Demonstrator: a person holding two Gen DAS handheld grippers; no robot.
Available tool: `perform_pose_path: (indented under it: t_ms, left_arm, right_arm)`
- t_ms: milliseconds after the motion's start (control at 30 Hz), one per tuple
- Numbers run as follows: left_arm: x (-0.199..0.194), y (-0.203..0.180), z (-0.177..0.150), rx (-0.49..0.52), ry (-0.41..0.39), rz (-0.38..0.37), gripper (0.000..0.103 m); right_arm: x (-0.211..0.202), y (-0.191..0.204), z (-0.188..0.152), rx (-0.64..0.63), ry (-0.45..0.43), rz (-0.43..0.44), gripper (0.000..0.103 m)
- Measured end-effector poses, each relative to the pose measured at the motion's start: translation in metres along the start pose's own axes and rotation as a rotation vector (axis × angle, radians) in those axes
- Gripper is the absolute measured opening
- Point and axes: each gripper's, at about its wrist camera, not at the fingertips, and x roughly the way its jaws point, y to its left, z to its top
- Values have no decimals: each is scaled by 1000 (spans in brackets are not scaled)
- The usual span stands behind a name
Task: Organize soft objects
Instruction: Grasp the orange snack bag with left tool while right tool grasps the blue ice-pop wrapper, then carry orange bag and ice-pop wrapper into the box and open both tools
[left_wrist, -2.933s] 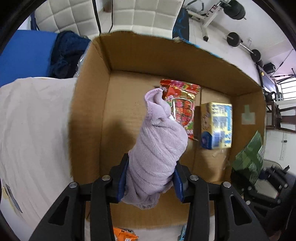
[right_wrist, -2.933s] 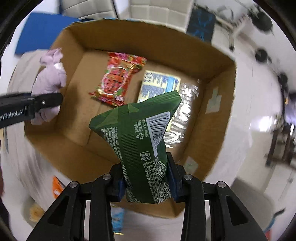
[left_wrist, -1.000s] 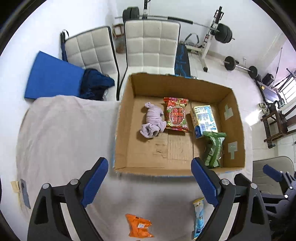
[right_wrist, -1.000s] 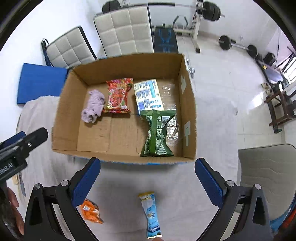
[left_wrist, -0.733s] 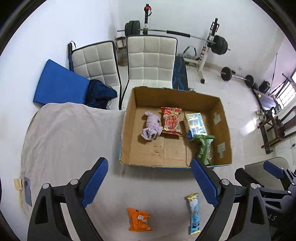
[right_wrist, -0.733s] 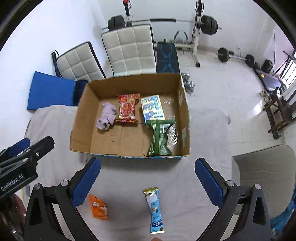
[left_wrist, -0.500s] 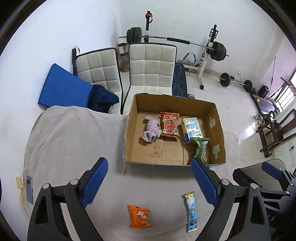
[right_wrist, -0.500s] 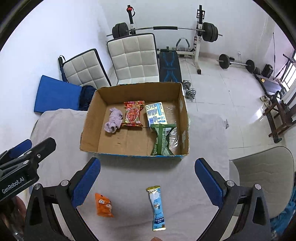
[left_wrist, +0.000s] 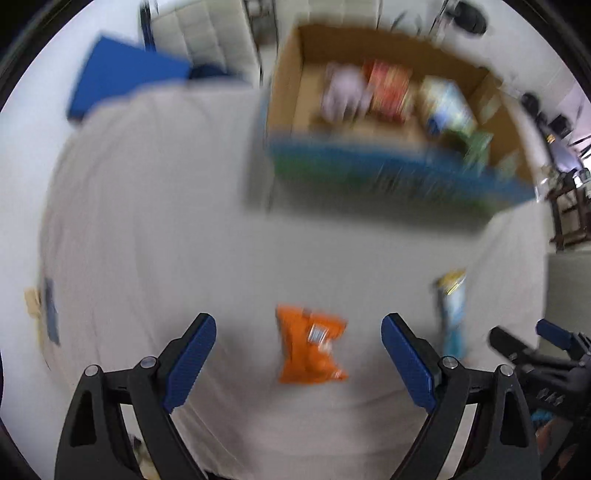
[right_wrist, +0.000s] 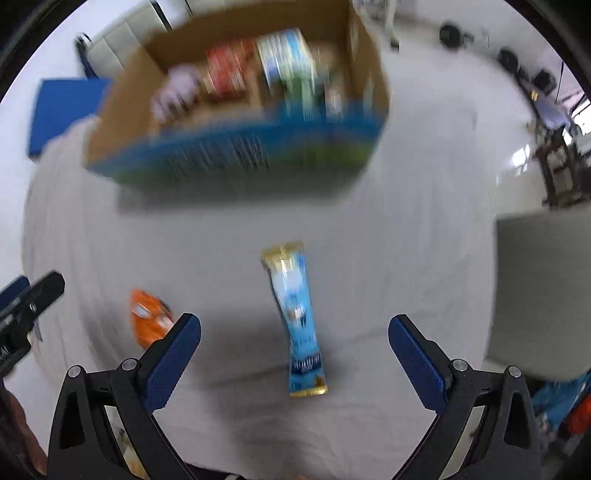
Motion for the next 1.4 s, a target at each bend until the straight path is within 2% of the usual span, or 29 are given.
perform_pose_path:
  t_ms: [100, 200, 333, 367, 400, 467, 500, 533, 600, 867, 1067, 1400]
  left_arm:
    - [56, 8, -16, -38, 134, -38, 92]
    - [94, 12, -28, -55, 202, -59, 92]
    - [118, 3, -34, -35, 226, -77, 92]
    - [120, 1, -34, -37, 228, -94, 92]
    - [124, -1, -34, -39, 228, -101, 89]
    - [128, -6, -36, -38, 225, -98, 74]
    - [130, -8, -36, -38, 230, -94, 60]
    - [130, -11, -37, -33, 226, -76, 58]
    - [127, -18, -37, -8, 200, -54, 49]
    - [119, -35, -51, 1, 183, -45, 45]
    - [103, -54, -59, 19, 165, -59, 45]
    - [22, -78, -58, 67, 16, -106, 45]
  right_arm:
    - [43, -7, -9, 30, 84, -1, 102]
    - [71, -12, -16, 53, 138, 0, 95]
    - [93, -10, -22, 49, 169, -20, 86]
    - [96, -9, -22, 47, 176, -22, 80]
    - [99, -7, -21, 45, 181, -23, 73]
    - [104, -5, -21, 47, 187, -24, 65]
    - [105, -3, -22, 46, 187, -30, 58]
    - [105, -1, -22, 39, 178, -59, 55]
    - [105, 3, -24, 27, 166, -99, 37]
    - [105, 16, -29, 7, 181, -103, 21]
    - [95, 21, -41, 6, 179, -67, 18]
    - [37, 10, -48, -6, 86, 18, 17]
